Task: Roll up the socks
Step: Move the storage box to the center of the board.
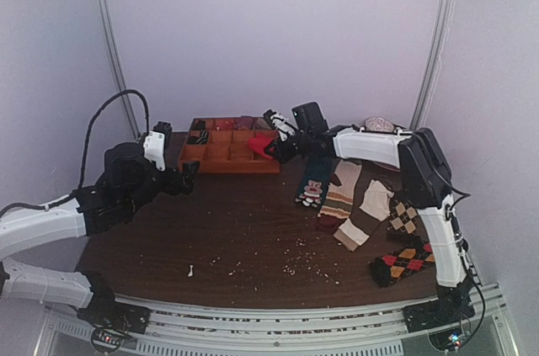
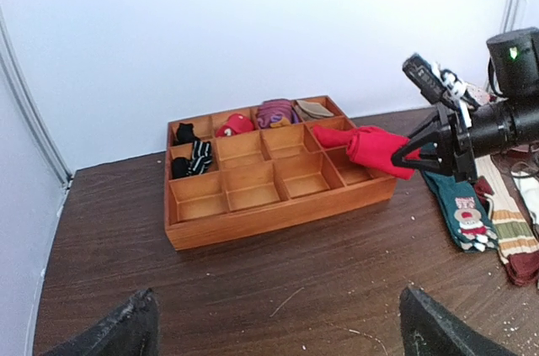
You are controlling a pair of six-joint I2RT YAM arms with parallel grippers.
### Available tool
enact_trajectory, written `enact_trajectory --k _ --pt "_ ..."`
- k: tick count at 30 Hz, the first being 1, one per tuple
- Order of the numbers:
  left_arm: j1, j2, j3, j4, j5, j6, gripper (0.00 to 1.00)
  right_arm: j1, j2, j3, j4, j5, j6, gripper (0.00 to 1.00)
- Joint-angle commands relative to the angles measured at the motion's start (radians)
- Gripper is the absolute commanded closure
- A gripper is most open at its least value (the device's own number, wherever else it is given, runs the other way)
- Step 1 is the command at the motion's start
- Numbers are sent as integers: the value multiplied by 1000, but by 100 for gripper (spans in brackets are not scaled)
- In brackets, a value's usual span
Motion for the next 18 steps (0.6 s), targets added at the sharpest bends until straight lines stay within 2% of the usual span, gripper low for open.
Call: enact_trajectory --k 1,4,11,18 --pt "8 -16 -15 1 -119 -16 2 2 85 137 -81 124 -136 100" --pt "9 3 -10 -3 -108 -13 2 0 138 201 -92 165 -125 100" --pt "8 60 -10 2 -81 -9 2 0 194 234 -66 289 -82 100" --pt "8 74 -7 -2 -67 -3 2 -1 317 416 -220 313 -64 100"
